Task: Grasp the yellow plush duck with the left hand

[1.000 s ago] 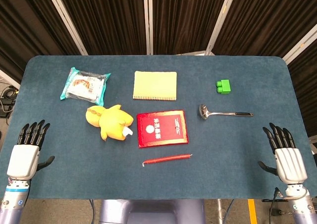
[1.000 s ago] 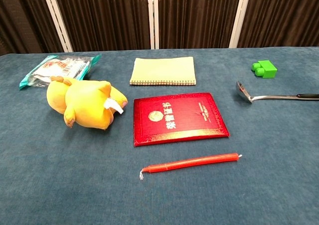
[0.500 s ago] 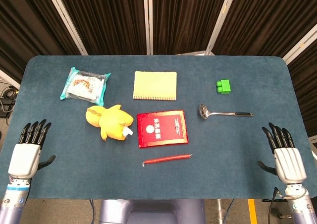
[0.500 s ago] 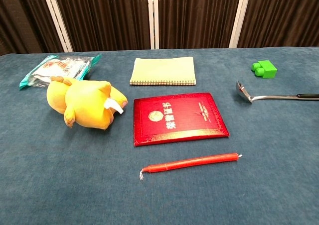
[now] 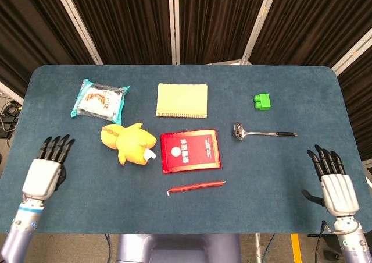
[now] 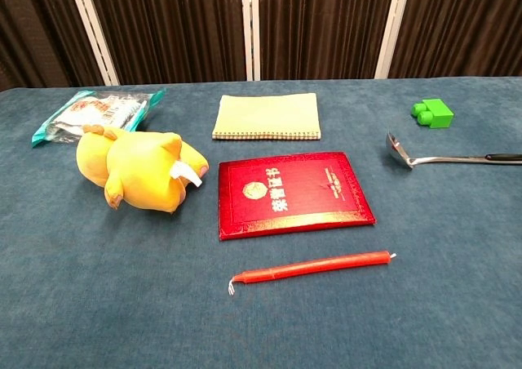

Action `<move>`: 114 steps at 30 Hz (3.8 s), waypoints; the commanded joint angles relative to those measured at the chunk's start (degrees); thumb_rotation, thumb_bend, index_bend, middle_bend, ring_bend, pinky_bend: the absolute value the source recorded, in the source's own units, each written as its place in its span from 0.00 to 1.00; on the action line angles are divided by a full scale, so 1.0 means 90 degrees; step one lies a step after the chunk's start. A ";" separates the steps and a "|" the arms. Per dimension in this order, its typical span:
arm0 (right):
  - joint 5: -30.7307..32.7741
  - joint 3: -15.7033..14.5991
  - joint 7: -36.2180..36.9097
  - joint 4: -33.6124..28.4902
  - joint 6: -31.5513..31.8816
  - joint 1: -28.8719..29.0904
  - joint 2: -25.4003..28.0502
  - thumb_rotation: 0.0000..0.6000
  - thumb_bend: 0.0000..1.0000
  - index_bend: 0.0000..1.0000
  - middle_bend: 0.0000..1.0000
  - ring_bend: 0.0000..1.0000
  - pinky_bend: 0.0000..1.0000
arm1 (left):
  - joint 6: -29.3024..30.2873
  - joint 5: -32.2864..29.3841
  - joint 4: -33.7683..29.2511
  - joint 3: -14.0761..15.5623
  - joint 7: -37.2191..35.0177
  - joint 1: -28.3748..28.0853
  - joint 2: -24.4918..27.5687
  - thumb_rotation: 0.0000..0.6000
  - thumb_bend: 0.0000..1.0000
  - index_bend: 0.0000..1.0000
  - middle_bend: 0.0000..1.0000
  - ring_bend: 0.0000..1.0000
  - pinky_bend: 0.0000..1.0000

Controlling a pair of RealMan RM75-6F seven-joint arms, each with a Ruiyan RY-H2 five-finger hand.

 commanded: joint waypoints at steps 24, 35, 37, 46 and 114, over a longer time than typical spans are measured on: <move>0.0174 0.0033 0.0047 0.0058 -0.0227 0.0071 -0.0016 1.00 0.08 0.00 0.00 0.00 0.00 | -0.1410 0.0061 0.3095 -0.0246 -0.0551 -0.1916 -0.2199 1.00 1.00 0.00 0.00 0.00 0.00; 0.0260 0.0084 0.0183 0.0065 -0.0223 0.0062 0.0031 1.00 0.08 0.00 0.00 0.00 0.00 | -0.1688 -0.0153 0.3776 -0.0189 -0.0766 -0.2168 -0.2861 1.00 1.00 0.00 0.00 0.00 0.00; 0.0262 0.0085 0.0196 0.0063 -0.0227 0.0064 0.0038 1.00 0.08 0.00 0.00 0.00 0.00 | -0.1669 -0.0137 0.3839 -0.0155 -0.0755 -0.2190 -0.2923 1.00 1.00 0.00 0.00 0.00 0.00; 0.0238 0.0080 0.0239 0.0037 -0.0188 0.0049 0.0063 1.00 0.08 0.00 0.00 0.00 0.00 | -0.1572 -0.0108 0.3767 -0.0074 -0.0887 -0.2299 -0.3201 1.00 1.00 0.00 0.00 0.00 0.00; 0.0092 0.0004 0.0300 -0.0063 -0.0133 0.0031 0.0115 1.00 0.08 0.00 0.00 0.00 0.00 | -0.0781 -0.0486 0.4158 -0.0076 -0.1124 -0.1998 -0.3466 1.00 1.00 0.00 0.00 0.00 0.00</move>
